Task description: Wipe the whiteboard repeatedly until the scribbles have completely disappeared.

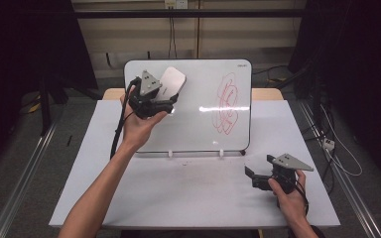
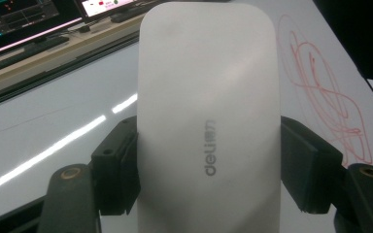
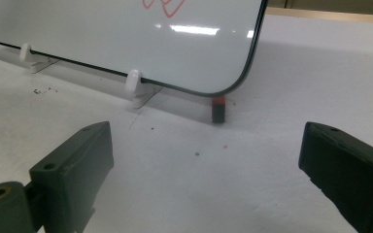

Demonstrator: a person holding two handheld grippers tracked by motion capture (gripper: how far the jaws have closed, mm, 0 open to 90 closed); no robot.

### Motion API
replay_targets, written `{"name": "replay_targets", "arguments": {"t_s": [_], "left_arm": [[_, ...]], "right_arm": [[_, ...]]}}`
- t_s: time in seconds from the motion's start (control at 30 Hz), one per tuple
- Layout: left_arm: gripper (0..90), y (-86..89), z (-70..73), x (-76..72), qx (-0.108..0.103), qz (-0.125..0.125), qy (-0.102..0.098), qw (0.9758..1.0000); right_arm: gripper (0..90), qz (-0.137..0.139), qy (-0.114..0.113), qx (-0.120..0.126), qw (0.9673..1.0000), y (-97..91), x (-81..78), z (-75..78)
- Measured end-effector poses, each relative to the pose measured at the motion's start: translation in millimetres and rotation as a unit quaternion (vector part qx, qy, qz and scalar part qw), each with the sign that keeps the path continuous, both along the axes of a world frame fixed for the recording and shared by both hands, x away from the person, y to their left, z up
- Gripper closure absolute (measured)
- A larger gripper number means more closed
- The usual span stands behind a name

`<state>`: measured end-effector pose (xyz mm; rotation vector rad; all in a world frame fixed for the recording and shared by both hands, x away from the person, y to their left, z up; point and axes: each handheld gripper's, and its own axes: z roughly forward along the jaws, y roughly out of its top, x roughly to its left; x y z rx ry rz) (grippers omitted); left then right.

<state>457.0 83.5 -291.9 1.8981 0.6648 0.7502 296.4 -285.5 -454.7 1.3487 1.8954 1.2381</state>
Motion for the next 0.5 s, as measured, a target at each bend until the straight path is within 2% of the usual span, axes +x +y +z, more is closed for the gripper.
{"name": "replay_targets", "arguments": {"t_s": [0.5], "left_arm": [[31.3,-33.7,3.4,6.9,0.010,-0.017,0.000,0.9998]], "right_arm": [[5.5,0.009,-0.003,0.000,1.0000,-0.2,0.3,-0.4]]}}
